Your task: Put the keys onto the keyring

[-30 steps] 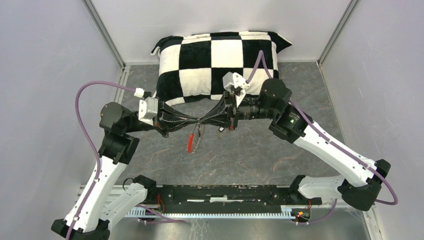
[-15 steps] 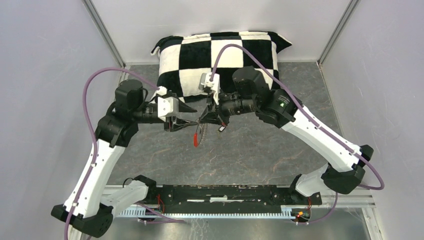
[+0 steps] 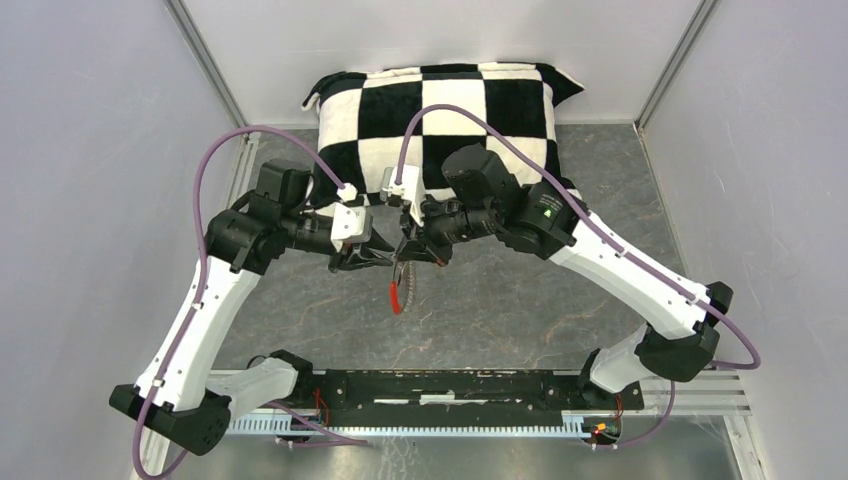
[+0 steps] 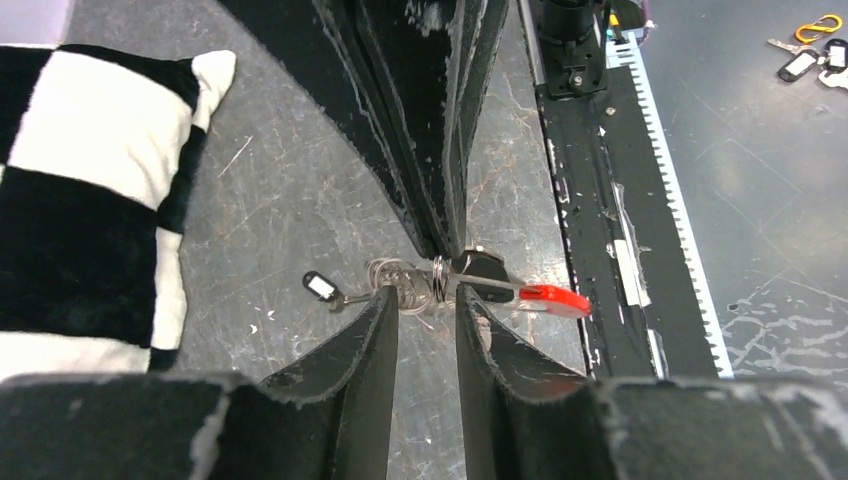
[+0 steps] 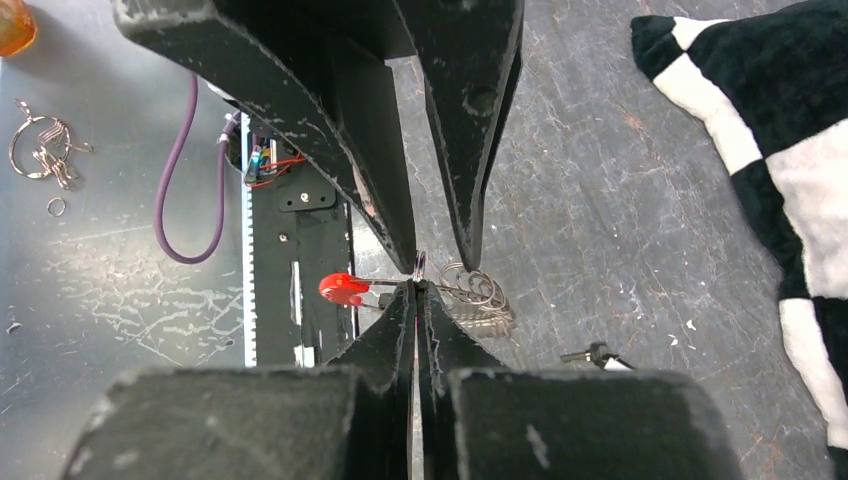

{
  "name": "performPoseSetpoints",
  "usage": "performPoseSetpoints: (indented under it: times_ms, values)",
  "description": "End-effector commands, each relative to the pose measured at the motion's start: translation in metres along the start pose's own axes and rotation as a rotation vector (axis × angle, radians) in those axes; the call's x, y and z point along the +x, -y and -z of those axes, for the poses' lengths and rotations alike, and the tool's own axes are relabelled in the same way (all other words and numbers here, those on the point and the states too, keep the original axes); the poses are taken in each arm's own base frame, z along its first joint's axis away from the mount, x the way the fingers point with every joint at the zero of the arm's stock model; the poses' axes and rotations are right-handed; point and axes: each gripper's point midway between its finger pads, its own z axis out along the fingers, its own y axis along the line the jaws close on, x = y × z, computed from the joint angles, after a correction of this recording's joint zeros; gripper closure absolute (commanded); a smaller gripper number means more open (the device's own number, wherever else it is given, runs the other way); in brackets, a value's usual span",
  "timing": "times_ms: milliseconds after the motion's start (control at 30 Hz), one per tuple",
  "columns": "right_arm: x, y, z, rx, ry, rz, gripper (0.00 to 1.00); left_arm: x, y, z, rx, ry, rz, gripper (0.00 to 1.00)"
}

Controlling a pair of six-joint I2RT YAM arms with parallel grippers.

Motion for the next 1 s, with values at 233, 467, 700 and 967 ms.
performPoseSetpoints:
  times_ms: [233, 467, 700, 967]
  values:
    - [-0.021, -0.002, -0.002, 0.013, 0.037, 0.046, 0.99, -0.021, 0.014, 0.004, 0.048, 0.062, -0.09, 0.69]
    - [-0.022, -0.003, -0.004, 0.01, 0.036, 0.048, 1.0, -0.019, 0.015, 0.005, 0.041, 0.055, -0.118, 0.84]
    - [-0.028, -0.011, -0.009, -0.031, 0.053, 0.04, 0.99, -0.019, 0.009, 0.003, 0.019, 0.06, -0.167, 0.98]
    - [-0.053, -0.009, 0.015, 0.011, 0.203, 0.034, 0.78, -0.051, 0.005, 0.004, -0.059, 0.225, -0.099, 0.98]
